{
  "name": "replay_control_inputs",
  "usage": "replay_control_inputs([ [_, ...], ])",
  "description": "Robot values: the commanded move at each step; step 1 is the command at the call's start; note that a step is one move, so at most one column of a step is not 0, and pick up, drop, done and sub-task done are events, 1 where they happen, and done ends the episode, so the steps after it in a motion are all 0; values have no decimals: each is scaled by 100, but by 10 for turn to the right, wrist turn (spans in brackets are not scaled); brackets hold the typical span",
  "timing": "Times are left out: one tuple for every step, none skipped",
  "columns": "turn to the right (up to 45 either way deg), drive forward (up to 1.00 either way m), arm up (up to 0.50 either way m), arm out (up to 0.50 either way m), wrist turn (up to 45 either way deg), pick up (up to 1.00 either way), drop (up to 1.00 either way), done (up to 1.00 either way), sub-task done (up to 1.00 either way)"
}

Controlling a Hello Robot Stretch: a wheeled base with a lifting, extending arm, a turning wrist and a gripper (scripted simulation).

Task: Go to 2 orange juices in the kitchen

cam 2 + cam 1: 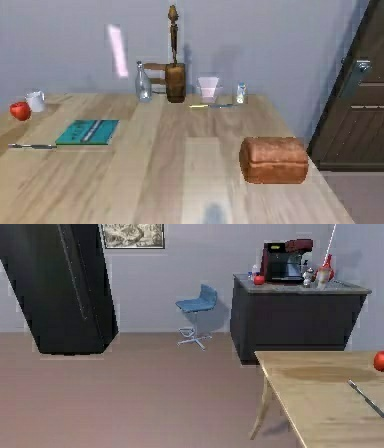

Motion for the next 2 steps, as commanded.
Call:
replay_control_inputs([
  [0,100,0,0,0,0,0,0,0],
  [30,0,0,0,0,0,0,0,0],
])
